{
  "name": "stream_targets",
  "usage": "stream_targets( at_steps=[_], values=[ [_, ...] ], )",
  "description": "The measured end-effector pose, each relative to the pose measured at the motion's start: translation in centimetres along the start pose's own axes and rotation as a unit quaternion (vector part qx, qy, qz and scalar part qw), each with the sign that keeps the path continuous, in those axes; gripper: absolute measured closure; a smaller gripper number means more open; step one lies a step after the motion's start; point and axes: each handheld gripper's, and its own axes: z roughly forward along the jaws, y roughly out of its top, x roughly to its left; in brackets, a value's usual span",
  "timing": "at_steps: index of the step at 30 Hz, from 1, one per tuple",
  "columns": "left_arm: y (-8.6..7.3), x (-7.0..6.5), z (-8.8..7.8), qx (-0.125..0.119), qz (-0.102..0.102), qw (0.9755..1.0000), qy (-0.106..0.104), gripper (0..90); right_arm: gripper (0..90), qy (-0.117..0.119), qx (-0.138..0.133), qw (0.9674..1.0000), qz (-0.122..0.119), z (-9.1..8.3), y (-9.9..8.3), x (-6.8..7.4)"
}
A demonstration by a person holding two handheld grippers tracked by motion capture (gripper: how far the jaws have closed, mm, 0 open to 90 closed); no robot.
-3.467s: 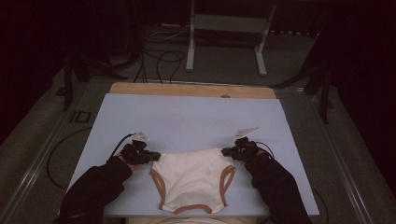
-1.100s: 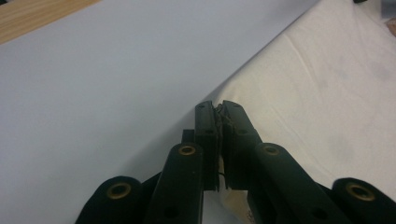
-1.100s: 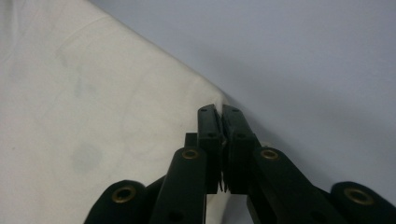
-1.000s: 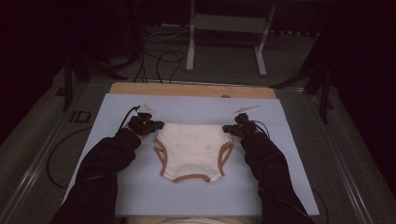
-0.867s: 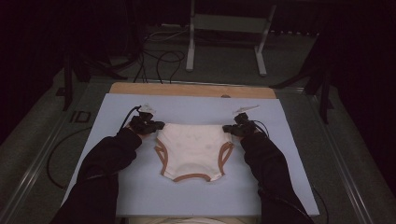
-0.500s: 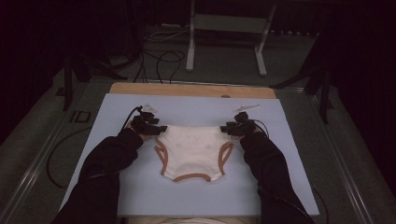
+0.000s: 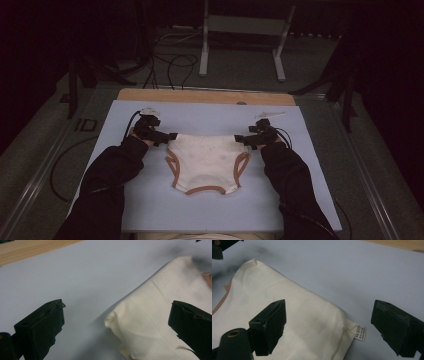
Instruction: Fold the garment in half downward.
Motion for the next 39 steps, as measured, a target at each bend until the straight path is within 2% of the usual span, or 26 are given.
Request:
stream_targets(
  at_steps=[4, 7, 10, 14, 17, 20, 22, 24, 27, 30, 34, 39],
  values=[
    [0.1, -0.3, -1.3, -0.012, 0.001, 0.9999, -0.011, 1.2, 12.1, 0.002, -0.010, 0.9999, -0.011, -0.8, 0.2, 0.8],
    [-0.1, -0.8, -2.0, -0.012, 0.011, 0.9997, -0.016, 1.1, 12.1, 0.006, -0.016, 0.9997, -0.019, -1.5, 0.3, 1.4],
    [-0.7, -1.5, -2.7, -0.021, 0.015, 0.9992, -0.030, 1.2, 12.1, 0.010, -0.018, 0.9995, -0.022, -1.9, 0.3, 1.9],
    [-1.4, -2.5, -3.6, -0.034, 0.027, 0.9980, -0.046, 0.8, 12.2, 0.010, -0.015, 0.9991, -0.040, -2.2, 0.3, 2.5],
    [-2.0, -3.0, -4.0, -0.042, 0.030, 0.9972, -0.054, 0.8, 12.2, 0.016, -0.016, 0.9989, -0.040, -2.2, 0.1, 2.8],
    [-2.6, -3.6, -4.4, -0.042, 0.045, 0.9968, -0.052, 0.8, 12.2, 0.017, -0.010, 0.9988, -0.045, -2.1, -0.1, 3.1],
    [-2.7, -3.8, -4.6, -0.044, 0.046, 0.9966, -0.052, 0.7, 12.2, 0.017, -0.011, 0.9987, -0.046, -2.1, -0.2, 3.2],
    [-3.6, -4.1, -5.2, -0.052, 0.050, 0.9959, -0.055, 0.8, 12.3, 0.017, -0.012, 0.9988, -0.045, -2.1, -0.3, 3.5],
    [-4.0, -4.3, -5.4, -0.055, 0.050, 0.9958, -0.054, 0.7, 12.3, 0.020, -0.014, 0.9987, -0.045, -2.1, -0.4, 3.6],
    [-5.1, -4.6, -5.9, -0.062, 0.055, 0.9952, -0.052, 0.7, 12.6, 0.021, -0.012, 0.9986, -0.046, -2.1, -0.6, 3.8],
    [-5.9, -4.8, -6.2, -0.068, 0.052, 0.9945, -0.060, 0.8, 12.7, 0.020, -0.009, 0.9986, -0.049, -2.2, -0.8, 4.0],
    [-6.2, -5.9, -6.6, -0.074, 0.073, 0.9923, -0.069, 0.8, 12.6, 0.022, -0.013, 0.9981, -0.057, -2.5, -0.7, 4.4]
  ],
)
